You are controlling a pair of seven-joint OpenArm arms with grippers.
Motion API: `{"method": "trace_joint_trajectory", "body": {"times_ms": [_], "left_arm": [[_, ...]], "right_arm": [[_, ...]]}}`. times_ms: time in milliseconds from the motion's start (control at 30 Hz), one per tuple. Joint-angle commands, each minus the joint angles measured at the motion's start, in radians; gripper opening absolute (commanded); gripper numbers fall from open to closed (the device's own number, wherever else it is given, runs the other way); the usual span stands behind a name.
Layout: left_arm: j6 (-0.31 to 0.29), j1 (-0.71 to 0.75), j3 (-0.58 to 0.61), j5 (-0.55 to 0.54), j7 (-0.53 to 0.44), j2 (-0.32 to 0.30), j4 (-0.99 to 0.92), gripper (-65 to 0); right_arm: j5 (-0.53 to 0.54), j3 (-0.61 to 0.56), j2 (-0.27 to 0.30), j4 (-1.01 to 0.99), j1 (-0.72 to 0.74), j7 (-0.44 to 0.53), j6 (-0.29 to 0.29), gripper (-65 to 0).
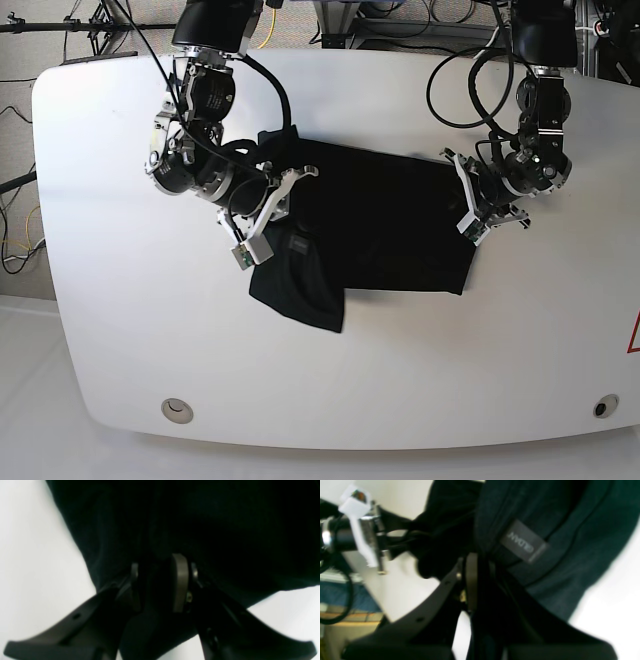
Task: Fold the T-shirt properly
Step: 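Lift the corner with the right gripper and fold it toward the left gripper, then carry the folded end with the right gripper onto the shirt beside the left gripper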
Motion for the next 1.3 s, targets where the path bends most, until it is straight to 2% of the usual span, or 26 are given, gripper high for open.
{"method": "trace_joint_trajectory", "body": {"times_ms": [0,400,733,1000,1267], "left_arm": [[-0.004,-0.005,0.001,0.004,0.01,-0.005,0.007,-49.5],[-0.004,-0.007,0.006,0.012,0.013,-0.009,0.004,-49.4],[-0.004,-0.012,0.001,0.028,0.017,0.007,0.014,-49.8],[-0.004,-0.019,0.006,0.063,0.028,0.016,0.033,-49.2],[-0.004,-0.012,0.004,0.062,0.041,0.006,0.071,-49.3]], "right_arm": [[0.022,-0.011,-0.009,0.016,0.021,0.036,-0.007,-65.0],[0.021,-0.099,-0.006,0.0,0.004,0.063,-0.024,-65.0],[0.088,-0.146,-0.006,-0.004,0.006,0.029,0.004,-64.9],[0.095,-0.181,-0.012,0.022,0.017,0.024,0.042,-64.5],[0.088,-0.192,-0.019,0.013,0.018,0.053,0.026,-64.6]]}}
